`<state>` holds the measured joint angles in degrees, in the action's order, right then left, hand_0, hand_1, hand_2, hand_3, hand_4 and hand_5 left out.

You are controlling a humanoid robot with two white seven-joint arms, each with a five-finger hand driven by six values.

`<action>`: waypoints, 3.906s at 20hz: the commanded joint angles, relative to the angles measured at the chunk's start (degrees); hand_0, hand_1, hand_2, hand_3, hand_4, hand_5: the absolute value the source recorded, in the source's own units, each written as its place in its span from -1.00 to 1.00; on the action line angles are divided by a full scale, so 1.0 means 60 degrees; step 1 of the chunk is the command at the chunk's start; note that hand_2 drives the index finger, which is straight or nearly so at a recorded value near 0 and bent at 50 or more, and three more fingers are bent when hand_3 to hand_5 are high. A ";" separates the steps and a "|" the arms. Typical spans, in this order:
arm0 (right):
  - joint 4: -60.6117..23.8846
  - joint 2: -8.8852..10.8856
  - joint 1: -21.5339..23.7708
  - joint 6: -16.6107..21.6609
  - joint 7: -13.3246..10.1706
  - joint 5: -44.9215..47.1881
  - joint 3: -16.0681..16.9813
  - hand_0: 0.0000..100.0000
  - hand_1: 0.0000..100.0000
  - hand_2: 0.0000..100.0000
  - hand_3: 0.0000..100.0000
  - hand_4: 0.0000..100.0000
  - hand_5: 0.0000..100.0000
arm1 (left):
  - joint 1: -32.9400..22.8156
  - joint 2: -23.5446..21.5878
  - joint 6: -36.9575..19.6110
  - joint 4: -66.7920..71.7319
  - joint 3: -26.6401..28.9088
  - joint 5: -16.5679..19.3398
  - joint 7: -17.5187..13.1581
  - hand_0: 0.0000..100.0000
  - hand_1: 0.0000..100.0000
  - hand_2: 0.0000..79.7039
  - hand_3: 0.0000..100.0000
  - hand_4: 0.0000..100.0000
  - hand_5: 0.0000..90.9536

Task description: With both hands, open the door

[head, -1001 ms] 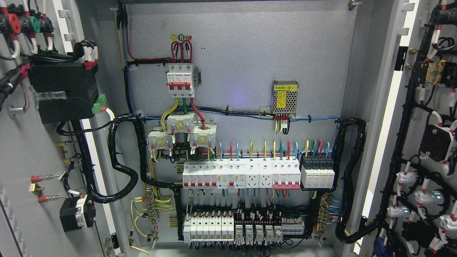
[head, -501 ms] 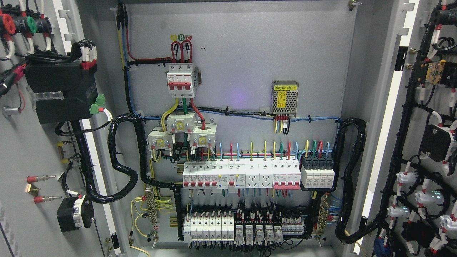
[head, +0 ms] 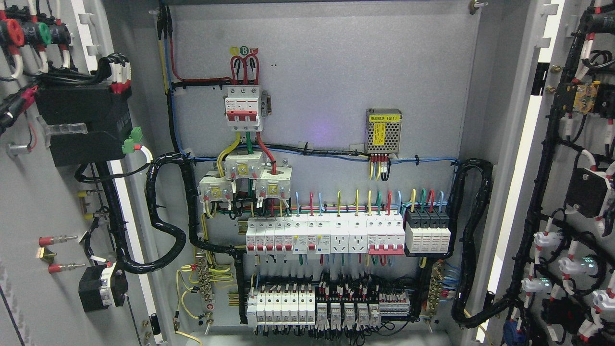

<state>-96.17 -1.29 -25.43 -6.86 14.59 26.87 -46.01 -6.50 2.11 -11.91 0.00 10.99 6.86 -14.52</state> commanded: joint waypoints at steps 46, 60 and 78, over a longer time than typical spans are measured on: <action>-0.0158 0.2616 0.7065 0.6254 -0.0571 -0.1255 0.5266 -1.00 -1.00 -1.00 -1.00 -1.00 -1.00 | -0.4759 -0.1626 0.0007 -1.4320 -0.4043 -0.0820 -0.0012 -1.00 -1.00 -1.00 -1.00 -0.92 -1.00; -0.0393 0.3087 0.8369 0.7822 -0.0571 -0.1241 0.5925 -1.00 -1.00 -1.00 -1.00 -1.00 -1.00 | -0.6138 -0.2255 -0.2042 -1.8324 -0.4014 -0.0703 0.0003 -1.00 -1.00 -1.00 -1.00 -0.92 -1.00; -0.2046 0.3306 0.8692 0.8526 -0.0586 -0.1241 0.6496 -1.00 -1.00 -1.00 -1.00 -1.00 -1.00 | -0.5494 -0.2285 -0.4417 -1.9116 -0.2638 -0.1229 0.0003 -1.00 -1.00 -1.00 -1.00 -0.92 -1.00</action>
<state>-102.76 17.74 26.18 43.38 11.44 19.42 -9.23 -41.55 -11.02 -37.38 -108.31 -9.39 1.29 -14.53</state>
